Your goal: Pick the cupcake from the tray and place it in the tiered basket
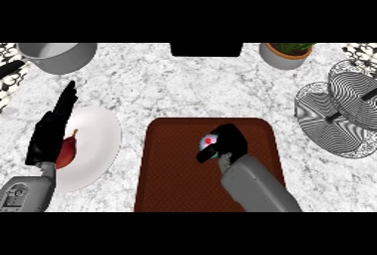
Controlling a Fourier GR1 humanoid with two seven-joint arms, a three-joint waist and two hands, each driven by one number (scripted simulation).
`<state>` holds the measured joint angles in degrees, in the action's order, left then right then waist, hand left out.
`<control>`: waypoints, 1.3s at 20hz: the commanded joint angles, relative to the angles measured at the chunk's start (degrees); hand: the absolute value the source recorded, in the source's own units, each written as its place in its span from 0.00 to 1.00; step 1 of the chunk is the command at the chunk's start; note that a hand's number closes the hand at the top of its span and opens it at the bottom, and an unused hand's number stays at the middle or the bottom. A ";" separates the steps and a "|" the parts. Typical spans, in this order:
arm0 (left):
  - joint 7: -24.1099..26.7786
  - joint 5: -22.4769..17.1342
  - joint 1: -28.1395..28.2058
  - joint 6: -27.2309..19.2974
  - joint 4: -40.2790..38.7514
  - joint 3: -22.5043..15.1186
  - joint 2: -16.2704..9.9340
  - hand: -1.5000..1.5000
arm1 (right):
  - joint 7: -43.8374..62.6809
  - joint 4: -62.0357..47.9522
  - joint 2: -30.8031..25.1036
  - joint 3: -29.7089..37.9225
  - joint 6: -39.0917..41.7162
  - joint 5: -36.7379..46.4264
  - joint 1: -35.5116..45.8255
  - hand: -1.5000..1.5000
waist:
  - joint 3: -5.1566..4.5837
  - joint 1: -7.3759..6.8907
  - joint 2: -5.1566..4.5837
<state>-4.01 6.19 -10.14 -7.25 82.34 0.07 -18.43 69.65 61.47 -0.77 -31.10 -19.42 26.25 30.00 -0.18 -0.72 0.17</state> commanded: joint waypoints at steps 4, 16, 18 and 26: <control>-0.29 1.10 0.29 -0.63 0.91 0.48 0.43 0.50 | 9.50 0.77 0.74 -0.83 -7.82 -1.77 1.03 1.00 | 0.17 0.27 -0.09; 1.12 -0.57 2.53 2.42 0.37 2.91 -0.86 0.50 | -9.44 12.59 -2.74 -14.00 0.66 10.06 2.49 1.00 | 0.16 0.90 0.14; 1.54 0.03 1.80 1.68 -0.82 2.71 -0.16 0.50 | -8.27 18.85 -3.30 -13.20 -4.59 13.25 0.59 1.00 | 0.17 1.56 0.26; 1.98 2.06 3.59 -0.71 0.19 0.86 2.65 0.50 | -2.01 34.66 -9.71 -4.91 -1.40 28.76 6.74 1.00 | 0.12 2.16 0.51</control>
<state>-3.75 7.26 -8.04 -6.99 82.65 2.03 -17.45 59.65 88.31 -9.06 -38.41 -21.59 48.56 35.14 -0.03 1.36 0.68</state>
